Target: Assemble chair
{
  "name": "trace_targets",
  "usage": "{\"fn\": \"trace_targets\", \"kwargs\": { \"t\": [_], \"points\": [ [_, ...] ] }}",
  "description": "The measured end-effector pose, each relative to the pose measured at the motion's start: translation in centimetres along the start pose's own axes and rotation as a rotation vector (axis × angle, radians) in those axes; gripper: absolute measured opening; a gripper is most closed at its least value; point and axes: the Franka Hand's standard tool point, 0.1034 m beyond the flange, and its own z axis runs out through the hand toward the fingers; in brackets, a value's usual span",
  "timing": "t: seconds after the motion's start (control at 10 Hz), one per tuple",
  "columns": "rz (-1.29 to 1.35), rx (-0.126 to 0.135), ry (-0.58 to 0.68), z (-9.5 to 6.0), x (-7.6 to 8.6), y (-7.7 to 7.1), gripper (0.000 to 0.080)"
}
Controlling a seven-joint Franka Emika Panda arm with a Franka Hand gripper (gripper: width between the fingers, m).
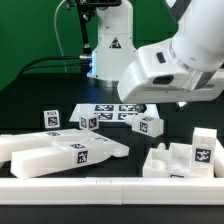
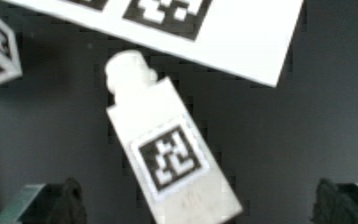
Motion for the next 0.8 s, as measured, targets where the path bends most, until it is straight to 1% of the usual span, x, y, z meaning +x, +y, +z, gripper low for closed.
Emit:
{"fn": "trace_targets", "kwargs": {
  "t": [0.1, 0.2, 0.3, 0.4, 0.5, 0.6, 0.7, 0.8],
  "points": [
    [0.008, 0.0, -0.064, 0.1, 0.0, 0.1, 0.0649],
    [0.01, -0.003, -0.07, 0.2, 0.4, 0.4, 0.0649],
    [0.013, 0.0, -0.08, 0.9, 0.3, 0.8, 0.0649],
    [0.002, -0.018, -0.093, 1.2, 0.5, 0.7, 0.0649],
    [-0.055, -0.064, -0.094, 1.3, 0.8, -0.6, 0.0649],
    [-0.125, -0.071, -0.1, 1.4, 1.1, -1.2, 0.0649],
    [-0.125, -0.063, -0.104, 1.5, 1.3, -0.6, 0.0649],
    [-0.106, -0.061, -0.103, 1.5, 1.3, -0.4, 0.0649]
  ]
}}
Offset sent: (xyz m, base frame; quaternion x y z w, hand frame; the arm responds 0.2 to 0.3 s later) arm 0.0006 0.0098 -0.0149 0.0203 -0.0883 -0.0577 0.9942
